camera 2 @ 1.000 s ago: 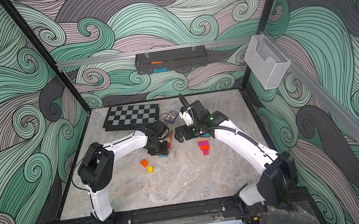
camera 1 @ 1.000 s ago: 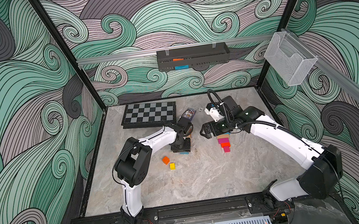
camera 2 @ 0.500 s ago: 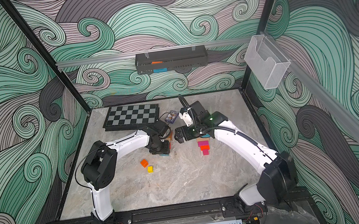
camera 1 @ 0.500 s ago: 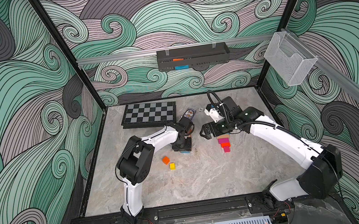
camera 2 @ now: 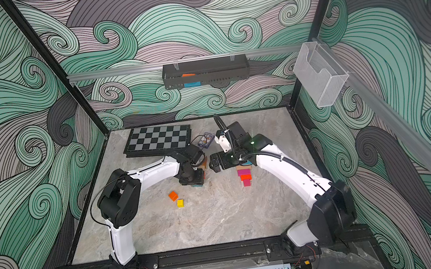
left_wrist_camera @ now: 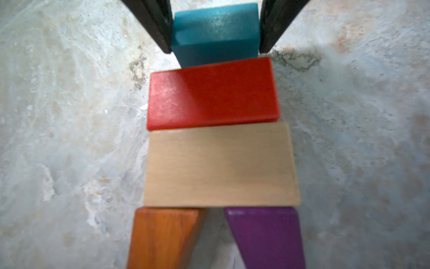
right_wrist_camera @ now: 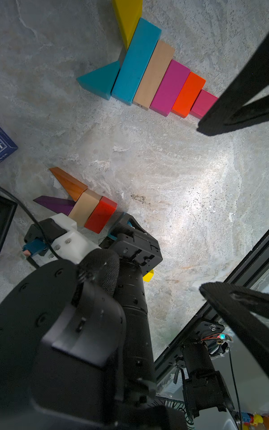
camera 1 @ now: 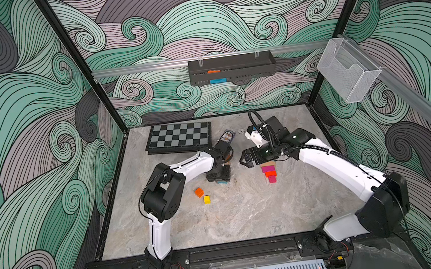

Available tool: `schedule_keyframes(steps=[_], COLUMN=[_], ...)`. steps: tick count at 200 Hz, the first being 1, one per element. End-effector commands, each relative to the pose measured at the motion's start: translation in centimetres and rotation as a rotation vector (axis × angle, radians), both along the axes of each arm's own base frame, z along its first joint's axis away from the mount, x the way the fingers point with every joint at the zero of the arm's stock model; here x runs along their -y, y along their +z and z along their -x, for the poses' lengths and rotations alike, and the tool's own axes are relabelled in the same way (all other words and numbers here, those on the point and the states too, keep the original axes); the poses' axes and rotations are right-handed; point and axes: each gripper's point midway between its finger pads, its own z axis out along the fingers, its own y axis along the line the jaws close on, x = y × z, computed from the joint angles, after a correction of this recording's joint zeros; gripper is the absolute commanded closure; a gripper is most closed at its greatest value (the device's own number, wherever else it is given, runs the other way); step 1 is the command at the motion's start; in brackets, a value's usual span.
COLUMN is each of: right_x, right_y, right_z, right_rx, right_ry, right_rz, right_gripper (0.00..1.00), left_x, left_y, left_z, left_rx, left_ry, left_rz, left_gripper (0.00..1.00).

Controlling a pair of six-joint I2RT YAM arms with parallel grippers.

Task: Assemble a carrot with building blocks
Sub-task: Place the building block at the center of the board, then pick up the building block from the center of the board.

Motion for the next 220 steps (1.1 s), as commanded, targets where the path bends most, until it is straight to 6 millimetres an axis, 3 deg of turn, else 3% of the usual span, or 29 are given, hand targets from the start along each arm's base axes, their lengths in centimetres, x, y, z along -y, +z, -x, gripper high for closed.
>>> schedule_keyframes(steps=[1, 57, 96, 127, 144, 174, 220], right_x=[-0.2, -0.2, 0.1, -0.1, -0.2, -0.4, -0.8], right_y=[-0.2, -0.1, 1.2, 0.8, 0.3, -0.3, -0.8], right_z=[-0.1, 0.0, 0.4, 1.4, 1.9, 2.5, 2.7], right_rx=[-0.015, -0.015, 0.012, -0.022, -0.039, -0.062, -0.085], right_ry=[-0.008, -0.008, -0.002, 0.027, 0.041, 0.064, 0.087], right_rz=[-0.017, -0.022, -0.029, -0.042, -0.044, -0.053, -0.059], right_gripper=[0.01, 0.01, 0.01, 0.01, 0.01, 0.01, 0.01], left_x=[-0.1, -0.5, -4.9, -8.2, -9.7, -11.9, -12.7], left_y=[-0.3, 1.0, 6.5, 8.3, 8.1, 5.5, 3.1], left_z=[0.2, 0.2, 1.0, 2.9, 4.2, 6.1, 5.1], left_rx=[0.006, 0.031, 0.117, 0.09, 0.057, -0.015, -0.035], left_ry=[-0.004, 0.014, 0.104, 0.224, 0.294, 0.412, 0.484], left_rz=[-0.019, -0.02, -0.106, -0.108, -0.093, -0.059, -0.05], left_gripper=[0.38, 0.32, 0.29, 0.27, 0.25, 0.26, 0.29])
